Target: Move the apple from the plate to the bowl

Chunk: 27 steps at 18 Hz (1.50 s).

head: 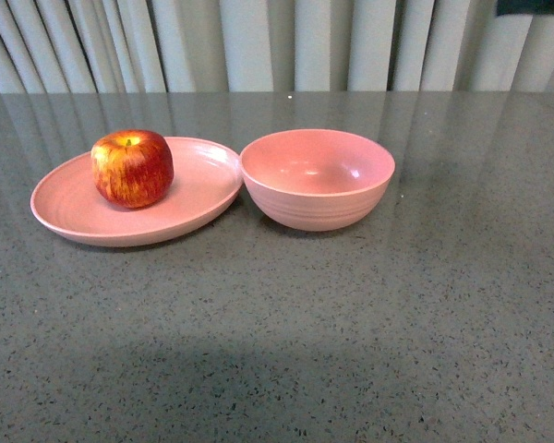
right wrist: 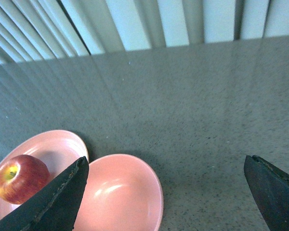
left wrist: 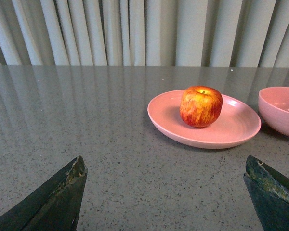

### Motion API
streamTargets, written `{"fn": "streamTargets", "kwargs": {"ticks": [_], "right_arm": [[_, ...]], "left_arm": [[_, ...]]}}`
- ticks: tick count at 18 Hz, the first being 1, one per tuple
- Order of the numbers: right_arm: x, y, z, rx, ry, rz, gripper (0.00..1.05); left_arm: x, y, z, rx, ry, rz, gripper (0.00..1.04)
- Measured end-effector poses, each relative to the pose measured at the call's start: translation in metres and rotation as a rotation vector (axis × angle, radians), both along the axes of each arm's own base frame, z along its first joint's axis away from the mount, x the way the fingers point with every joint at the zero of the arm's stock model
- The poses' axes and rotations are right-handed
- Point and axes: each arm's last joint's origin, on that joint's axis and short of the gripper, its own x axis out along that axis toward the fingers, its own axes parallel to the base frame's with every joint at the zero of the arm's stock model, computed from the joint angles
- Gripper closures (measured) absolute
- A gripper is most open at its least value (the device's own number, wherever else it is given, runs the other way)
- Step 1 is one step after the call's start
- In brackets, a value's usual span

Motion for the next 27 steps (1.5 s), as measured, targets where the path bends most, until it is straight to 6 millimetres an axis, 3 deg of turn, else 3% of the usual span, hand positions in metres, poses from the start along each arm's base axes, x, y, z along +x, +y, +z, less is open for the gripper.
{"fn": "streamTargets", "kwargs": {"ticks": [4,7,11,14,15,18,22,24,27], "right_arm": [[-0.080,-0.039,0.001,0.072,-0.185,-0.137,0.07],[-0.140,-0.053,-0.021,0.089,-0.228,-0.211,0.07],[-0.184,-0.068,-0.045,0.101,-0.239,-0.269,0.07],[-0.201,-0.078,-0.067,0.087,-0.230,-0.315,0.07],[-0.202,-0.081,-0.072,0.059,-0.273,-0.326,0.12],[-0.213,-0.095,-0.089,-0.127,-0.341,-0.298,0.43],[-0.219,-0.102,-0.107,-0.182,-0.343,-0.296,0.89],[-0.221,-0.102,-0.110,-0.189,-0.350,-0.295,1.03],[-0.223,-0.102,-0.116,-0.194,-0.346,-0.293,1.03]], "left_arm": [[0.000,0.000,0.000,0.000,0.000,0.000,0.07],[0.000,0.000,0.000,0.000,0.000,0.000,0.07],[0.000,0.000,0.000,0.000,0.000,0.000,0.07],[0.000,0.000,0.000,0.000,0.000,0.000,0.07],[0.000,0.000,0.000,0.000,0.000,0.000,0.07],[0.000,0.000,0.000,0.000,0.000,0.000,0.07],[0.000,0.000,0.000,0.000,0.000,0.000,0.07],[0.000,0.000,0.000,0.000,0.000,0.000,0.07],[0.000,0.000,0.000,0.000,0.000,0.000,0.07]]}}
